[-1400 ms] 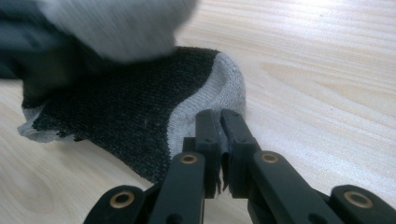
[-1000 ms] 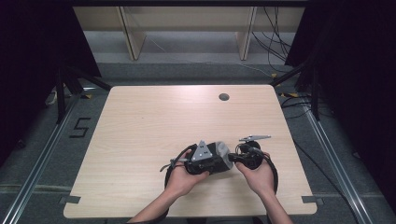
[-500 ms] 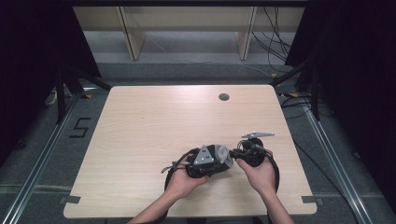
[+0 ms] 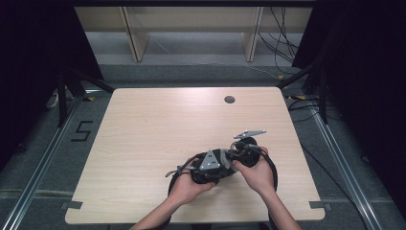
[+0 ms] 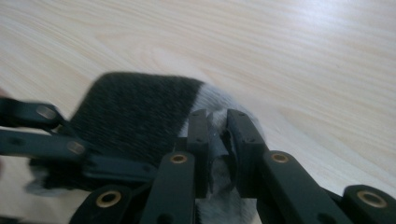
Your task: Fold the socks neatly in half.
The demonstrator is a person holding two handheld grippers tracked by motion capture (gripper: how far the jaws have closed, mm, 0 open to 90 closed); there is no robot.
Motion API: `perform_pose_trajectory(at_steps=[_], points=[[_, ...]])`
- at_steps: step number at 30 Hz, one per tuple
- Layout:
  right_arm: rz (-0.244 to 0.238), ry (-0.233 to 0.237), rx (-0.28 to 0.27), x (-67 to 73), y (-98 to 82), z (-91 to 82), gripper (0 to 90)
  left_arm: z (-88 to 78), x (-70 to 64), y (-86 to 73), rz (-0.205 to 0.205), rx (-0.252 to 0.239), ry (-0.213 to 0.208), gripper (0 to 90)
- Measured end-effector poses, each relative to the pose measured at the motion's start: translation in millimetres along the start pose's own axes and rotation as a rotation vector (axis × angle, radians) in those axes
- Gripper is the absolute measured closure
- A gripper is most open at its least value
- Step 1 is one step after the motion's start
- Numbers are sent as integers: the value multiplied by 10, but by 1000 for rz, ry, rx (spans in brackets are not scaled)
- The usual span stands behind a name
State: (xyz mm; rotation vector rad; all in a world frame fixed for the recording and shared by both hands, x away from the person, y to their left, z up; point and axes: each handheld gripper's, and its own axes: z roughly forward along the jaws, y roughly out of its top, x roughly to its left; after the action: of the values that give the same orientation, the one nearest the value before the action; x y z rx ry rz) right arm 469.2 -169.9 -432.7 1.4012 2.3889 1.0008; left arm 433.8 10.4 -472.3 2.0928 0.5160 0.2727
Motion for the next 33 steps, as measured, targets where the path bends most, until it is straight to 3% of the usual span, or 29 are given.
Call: perform_pose_trajectory(at_steps=[2,6,9,10,12,15,16,17,22,29,33], points=[[-24,-16,-6,-53,-38,22,809,-94,-6,12,-17,-14,-5,553],[-11,-18,-8,-98,-95,4,807,-390,74,13,-79,-75,13,547],[-16,-19,0,-105,-114,12,806,-546,157,-68,-113,-20,83,582],[-17,-21,2,-104,-118,19,807,-573,180,-107,-100,9,93,598],[-12,-30,10,-104,-124,29,808,-579,204,-193,-108,43,91,618],[-10,-33,6,-120,-141,49,812,-532,184,-288,-135,45,90,626],[-3,-27,10,-122,-144,56,813,-526,184,-299,-122,59,91,625],[37,-22,31,-101,-147,53,815,-512,177,-302,-118,63,95,623],[33,-30,18,-114,-161,79,819,-416,149,-343,-67,93,125,620],[47,-10,42,-110,-176,71,820,-416,296,-325,-60,121,156,632],[55,-22,40,-85,-176,77,820,-412,407,-317,-63,133,170,630]])
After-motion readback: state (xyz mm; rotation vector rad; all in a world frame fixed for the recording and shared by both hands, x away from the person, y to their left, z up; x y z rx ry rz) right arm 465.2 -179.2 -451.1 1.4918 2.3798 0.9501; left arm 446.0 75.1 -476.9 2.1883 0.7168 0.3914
